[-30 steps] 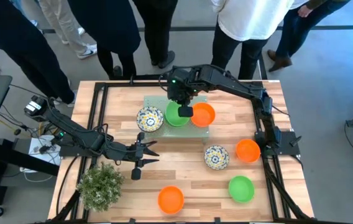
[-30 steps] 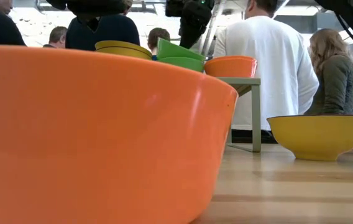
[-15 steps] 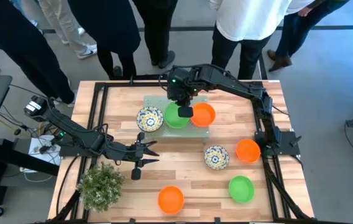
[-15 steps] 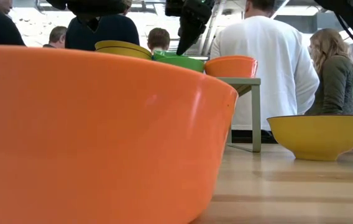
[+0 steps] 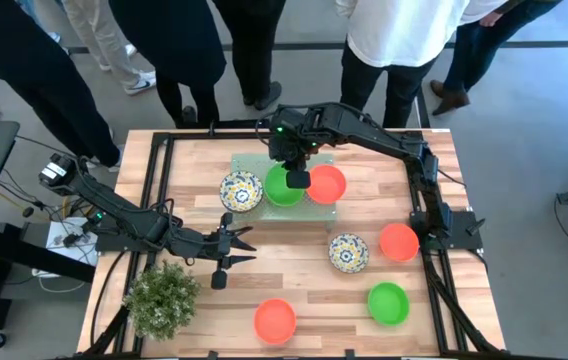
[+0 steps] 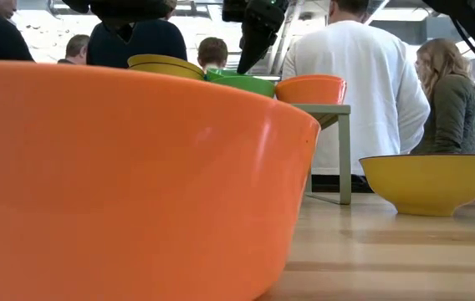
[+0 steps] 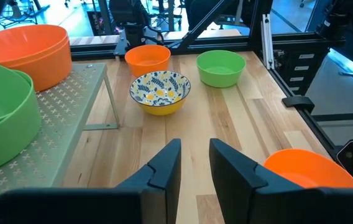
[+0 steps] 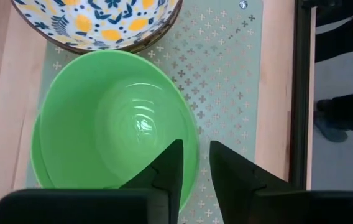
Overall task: Pick & Place Mini bowls
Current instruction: Stack the green bowl on top of the green bowl on the shelf
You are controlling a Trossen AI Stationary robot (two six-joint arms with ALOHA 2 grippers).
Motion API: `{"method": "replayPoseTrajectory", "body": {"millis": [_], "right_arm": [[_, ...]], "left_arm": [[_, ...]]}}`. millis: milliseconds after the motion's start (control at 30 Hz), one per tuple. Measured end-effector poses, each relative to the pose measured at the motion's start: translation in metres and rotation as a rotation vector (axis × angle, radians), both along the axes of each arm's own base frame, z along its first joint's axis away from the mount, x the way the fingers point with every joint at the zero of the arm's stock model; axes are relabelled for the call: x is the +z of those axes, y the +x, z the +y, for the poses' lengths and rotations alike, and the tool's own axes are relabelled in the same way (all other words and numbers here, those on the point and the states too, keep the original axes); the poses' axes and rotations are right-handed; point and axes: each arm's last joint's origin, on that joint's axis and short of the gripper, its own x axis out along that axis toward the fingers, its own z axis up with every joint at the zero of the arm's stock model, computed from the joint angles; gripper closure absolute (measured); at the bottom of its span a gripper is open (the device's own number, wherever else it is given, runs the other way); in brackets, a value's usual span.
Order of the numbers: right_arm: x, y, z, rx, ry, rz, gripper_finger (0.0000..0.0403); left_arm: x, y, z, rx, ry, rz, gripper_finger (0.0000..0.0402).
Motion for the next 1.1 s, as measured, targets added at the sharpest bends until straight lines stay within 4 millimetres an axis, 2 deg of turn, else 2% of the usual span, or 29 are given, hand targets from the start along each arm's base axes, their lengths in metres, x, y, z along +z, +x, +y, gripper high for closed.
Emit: {"method": "replayPoseTrajectory", "body": {"millis": [233, 367, 833, 967, 1100], "right_arm": [[-0.018, 0.009, -0.006, 0.035, -0.009, 0.05, 0.0362], [-0.018, 0.011, -0.005, 0.095, -0.04, 0.046, 0.0396], [-0.02, 0.01, -0.006, 0.117, -0.044, 0.063, 0.0394], [-0.014, 0.009, -0.006, 0.122, -0.046, 0.049, 0.0399], [0.0, 0.006, -0.004, 0.143, -0.017, 0.001, 0.0396]], "left_arm": [[0.0, 0.0, 0.0, 0.0, 0.0, 0.0, 0.0316], [0.0, 0.0, 0.0, 0.0, 0.0, 0.0, 0.0316], [0.0, 0.0, 0.0, 0.0, 0.0, 0.0, 0.0316], [0.0, 0.0, 0.0, 0.0, 0.0, 0.0, 0.0316], [0.0, 0.0, 0.0, 0.0, 0.0, 0.0, 0.0316]]}}
